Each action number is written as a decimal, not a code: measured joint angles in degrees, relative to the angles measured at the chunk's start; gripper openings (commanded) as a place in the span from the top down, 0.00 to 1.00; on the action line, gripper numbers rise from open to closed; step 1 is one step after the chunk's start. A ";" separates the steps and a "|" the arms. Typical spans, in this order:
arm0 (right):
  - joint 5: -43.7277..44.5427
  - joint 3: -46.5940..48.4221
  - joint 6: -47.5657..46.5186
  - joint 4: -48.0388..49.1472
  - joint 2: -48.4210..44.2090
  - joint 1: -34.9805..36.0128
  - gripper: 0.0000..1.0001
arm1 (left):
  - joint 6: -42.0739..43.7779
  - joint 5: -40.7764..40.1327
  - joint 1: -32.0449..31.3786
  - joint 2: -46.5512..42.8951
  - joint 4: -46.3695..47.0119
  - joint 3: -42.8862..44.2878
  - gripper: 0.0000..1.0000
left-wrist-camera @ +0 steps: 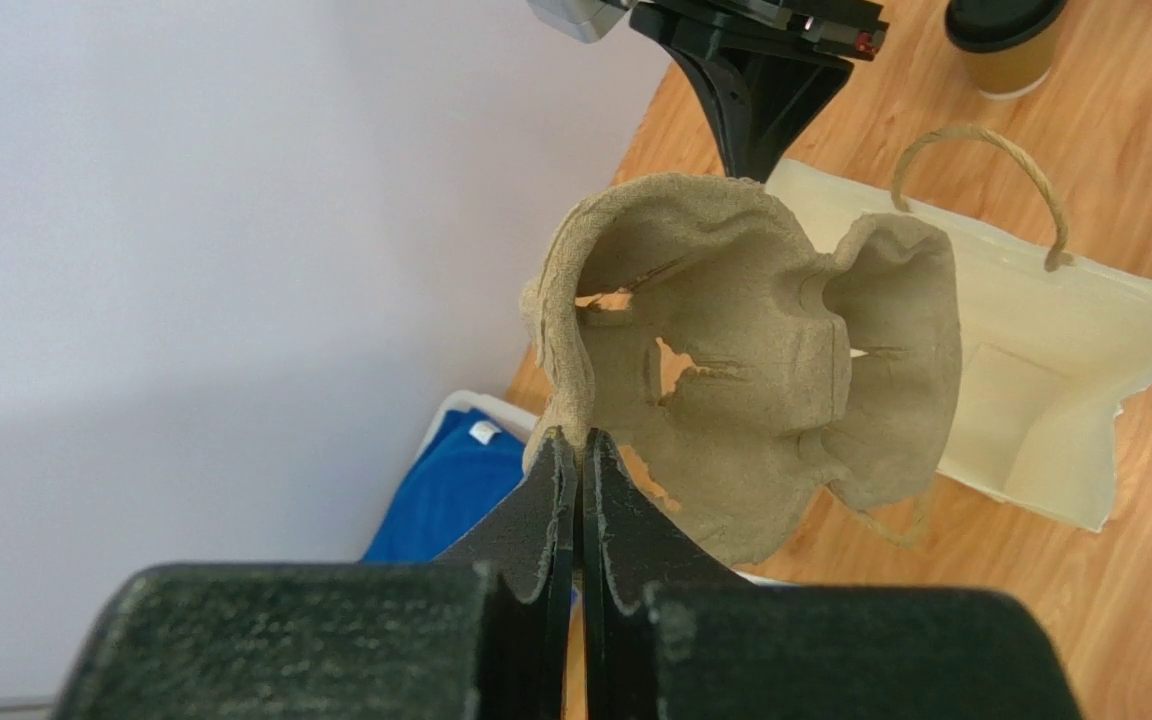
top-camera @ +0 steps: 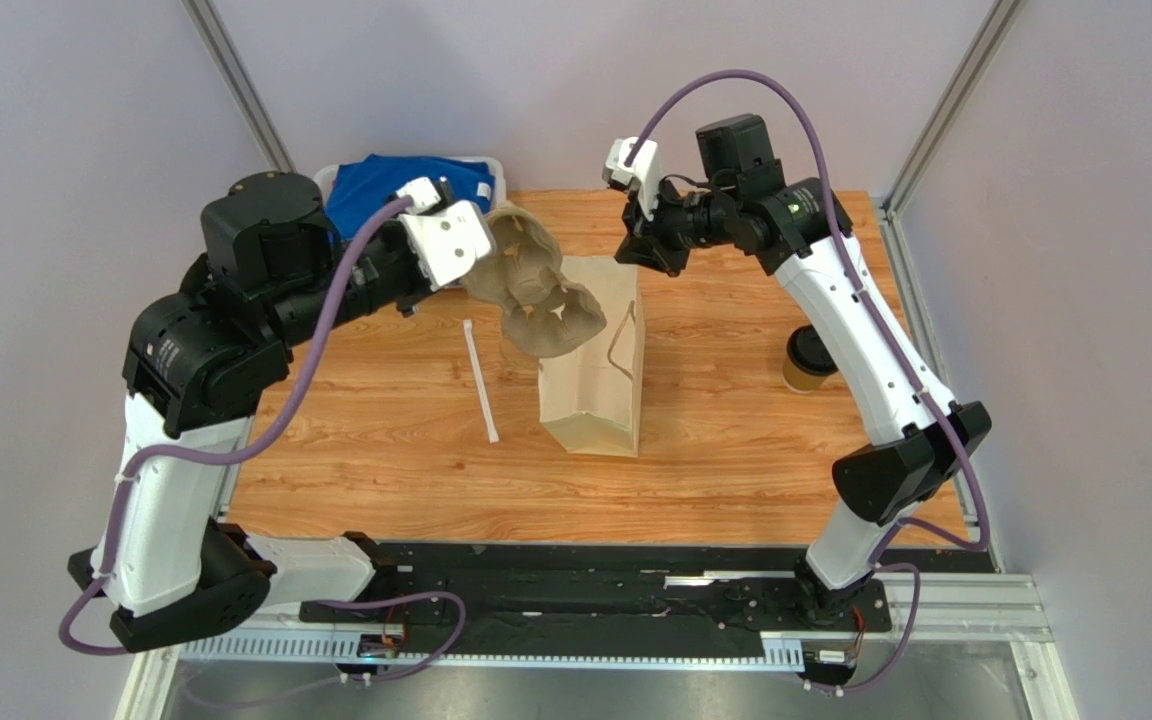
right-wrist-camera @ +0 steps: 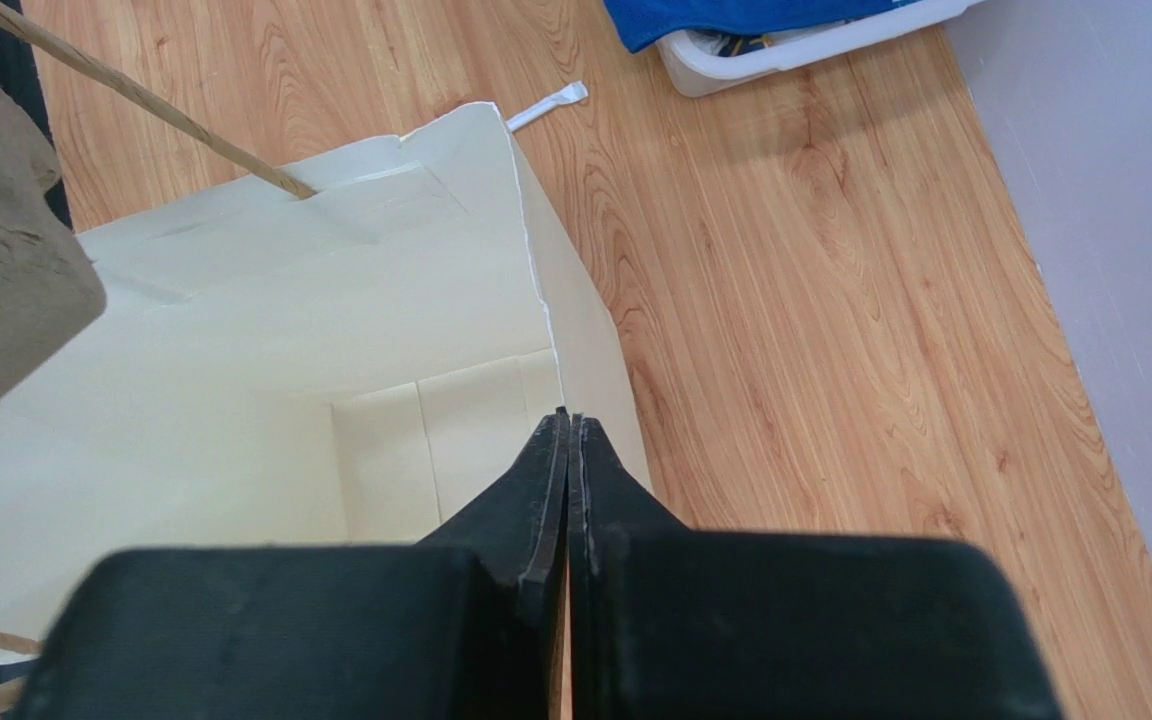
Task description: Pack the takeout coffee
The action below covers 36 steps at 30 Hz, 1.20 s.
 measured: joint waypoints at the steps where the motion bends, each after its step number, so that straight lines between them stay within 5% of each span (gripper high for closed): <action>1: 0.37 0.00 0.57 0.07 -0.02 0.15 1.00 | 1.01 -1.66 -1.38 0.15 0.07 0.00 1.00; 18: 1.53 -0.68 4.94 0.92 -1.53 2.64 1.00 | 14.05 -16.46 -18.36 2.51 5.44 -5.79 1.00; 36: -3.74 -6.32 5.88 2.73 -5.44 2.62 1.00 | 14.16 -14.49 -20.70 2.80 8.68 -22.01 1.00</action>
